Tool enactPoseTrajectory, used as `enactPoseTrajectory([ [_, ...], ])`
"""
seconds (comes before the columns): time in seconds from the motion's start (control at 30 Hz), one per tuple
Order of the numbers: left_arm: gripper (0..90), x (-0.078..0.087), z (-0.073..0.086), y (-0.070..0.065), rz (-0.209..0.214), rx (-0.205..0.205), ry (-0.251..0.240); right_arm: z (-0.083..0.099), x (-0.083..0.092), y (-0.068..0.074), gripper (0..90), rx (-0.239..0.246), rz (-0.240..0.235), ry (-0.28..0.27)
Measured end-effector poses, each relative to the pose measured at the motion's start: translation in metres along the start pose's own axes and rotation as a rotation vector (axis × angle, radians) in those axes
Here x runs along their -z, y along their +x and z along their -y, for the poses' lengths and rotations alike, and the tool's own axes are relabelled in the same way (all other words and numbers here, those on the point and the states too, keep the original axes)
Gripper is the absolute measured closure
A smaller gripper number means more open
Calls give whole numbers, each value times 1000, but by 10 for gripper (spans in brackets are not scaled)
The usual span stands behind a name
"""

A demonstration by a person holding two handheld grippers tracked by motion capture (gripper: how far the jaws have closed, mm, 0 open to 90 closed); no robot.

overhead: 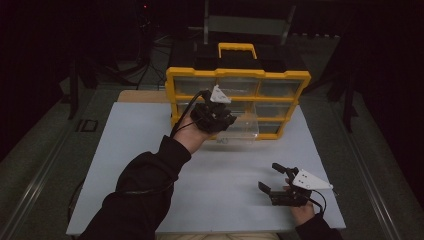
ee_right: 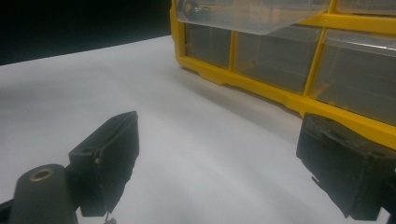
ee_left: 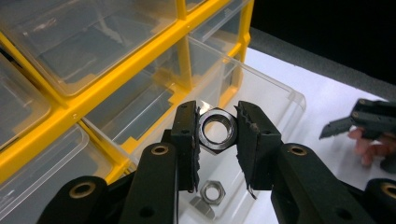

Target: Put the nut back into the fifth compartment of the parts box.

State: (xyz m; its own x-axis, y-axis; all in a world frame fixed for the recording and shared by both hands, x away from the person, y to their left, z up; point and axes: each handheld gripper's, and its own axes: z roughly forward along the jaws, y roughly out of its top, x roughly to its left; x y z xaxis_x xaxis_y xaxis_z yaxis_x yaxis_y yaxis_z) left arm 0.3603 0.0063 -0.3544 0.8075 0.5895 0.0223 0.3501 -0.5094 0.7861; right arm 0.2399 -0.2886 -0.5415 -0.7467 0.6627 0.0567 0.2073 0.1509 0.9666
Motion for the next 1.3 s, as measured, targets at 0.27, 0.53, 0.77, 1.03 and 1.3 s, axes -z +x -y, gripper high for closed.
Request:
enactPoseTrajectory([
  [0.27, 690, -11, 0, -2, -57, 29, 15, 0, 0, 0, 131, 0, 0, -1],
  [0.53, 690, -25, 1, 1, -92, 66, 56, 0, 0, 0, 131, -2, -3, 2],
  [0.77, 690, -41, 4, 2, -101, 66, 133, 1, -1, 0, 131, -2, -4, 3],
  [1.03, 690, -49, 5, 2, -107, 71, 189, 1, -1, -1, 132, -3, -5, 4],
  [1.3, 689, -49, 4, 2, -102, 60, 205, 1, -1, -1, 131, -10, -5, 9],
])
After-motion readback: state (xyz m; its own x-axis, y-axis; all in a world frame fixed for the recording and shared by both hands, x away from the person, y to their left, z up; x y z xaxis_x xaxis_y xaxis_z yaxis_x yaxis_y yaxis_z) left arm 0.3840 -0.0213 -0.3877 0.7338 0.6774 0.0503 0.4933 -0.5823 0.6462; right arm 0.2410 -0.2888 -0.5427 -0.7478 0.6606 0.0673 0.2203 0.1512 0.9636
